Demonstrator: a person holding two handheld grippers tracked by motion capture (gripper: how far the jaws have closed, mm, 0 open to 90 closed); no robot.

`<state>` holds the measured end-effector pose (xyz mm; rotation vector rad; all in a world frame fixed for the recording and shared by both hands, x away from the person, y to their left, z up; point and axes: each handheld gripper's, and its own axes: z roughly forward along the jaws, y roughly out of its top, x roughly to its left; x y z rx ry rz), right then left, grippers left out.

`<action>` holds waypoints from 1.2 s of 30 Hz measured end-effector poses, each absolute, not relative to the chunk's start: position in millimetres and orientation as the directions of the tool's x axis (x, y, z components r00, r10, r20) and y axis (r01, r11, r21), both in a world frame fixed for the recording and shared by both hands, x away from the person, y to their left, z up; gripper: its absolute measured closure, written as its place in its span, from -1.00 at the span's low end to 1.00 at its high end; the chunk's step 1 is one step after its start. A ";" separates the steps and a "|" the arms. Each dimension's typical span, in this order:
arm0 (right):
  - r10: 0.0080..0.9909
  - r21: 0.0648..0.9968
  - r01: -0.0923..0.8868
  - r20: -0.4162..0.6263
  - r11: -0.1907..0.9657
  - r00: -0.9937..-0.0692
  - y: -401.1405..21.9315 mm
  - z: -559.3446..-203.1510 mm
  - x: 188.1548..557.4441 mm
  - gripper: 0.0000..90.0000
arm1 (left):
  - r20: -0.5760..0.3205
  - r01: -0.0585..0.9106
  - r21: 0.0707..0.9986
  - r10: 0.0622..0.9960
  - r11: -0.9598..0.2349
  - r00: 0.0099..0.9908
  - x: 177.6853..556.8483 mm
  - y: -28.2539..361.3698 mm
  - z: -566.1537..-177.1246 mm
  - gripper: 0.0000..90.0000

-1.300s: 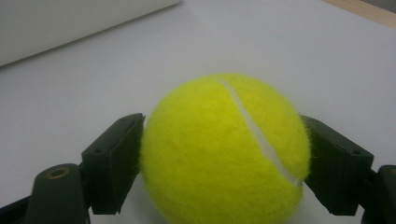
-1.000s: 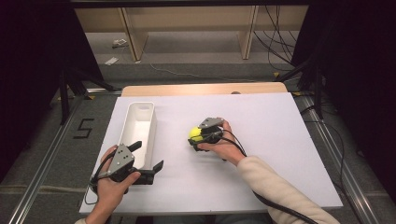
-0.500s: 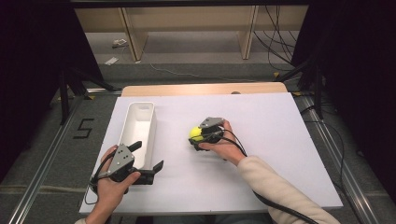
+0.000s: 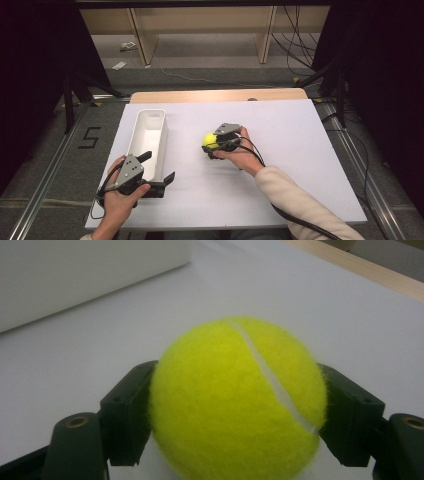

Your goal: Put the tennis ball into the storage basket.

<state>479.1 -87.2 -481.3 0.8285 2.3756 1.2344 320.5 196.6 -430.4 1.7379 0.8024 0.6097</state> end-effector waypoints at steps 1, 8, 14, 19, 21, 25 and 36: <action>0.632 0.824 0.337 -0.032 0.455 -0.774 -87.5 -480.7 479.2 -0.42 | 0.013 0.217 0.956 0.767 -0.198 0.642 320.5 196.6 -430.5 -1.00; 0.632 0.827 0.336 -0.030 0.451 -0.774 -87.1 -478.8 478.5 -0.42 | 0.013 0.217 0.956 0.767 -0.197 0.641 320.4 196.5 -430.4 -1.00; 0.632 0.832 0.327 -0.035 0.447 -0.774 -86.4 -477.1 478.4 -0.42 | 0.013 0.217 0.956 0.767 -0.198 0.641 320.4 196.6 -430.4 -1.00; 0.632 0.831 0.330 -0.032 0.447 -0.774 -86.6 -475.5 478.2 -0.42 | 0.014 0.217 0.956 0.767 -0.199 0.642 320.2 196.1 -430.3 -1.00; 0.630 0.832 0.327 -0.035 0.448 -0.776 -86.5 -475.1 478.1 -0.42 | 0.013 0.217 0.956 0.767 -0.198 0.641 320.2 195.9 -430.3 -1.00; 0.630 0.832 0.326 -0.035 0.449 -0.776 -86.1 -474.6 477.7 -0.42 | 0.013 0.217 0.956 0.767 -0.198 0.641 320.2 196.1 -430.3 -1.00; 0.630 0.840 0.318 -0.037 0.440 -0.775 -85.5 -470.8 476.8 -0.41 | 0.013 0.217 0.956 0.768 -0.197 0.640 320.1 195.9 -430.1 -1.00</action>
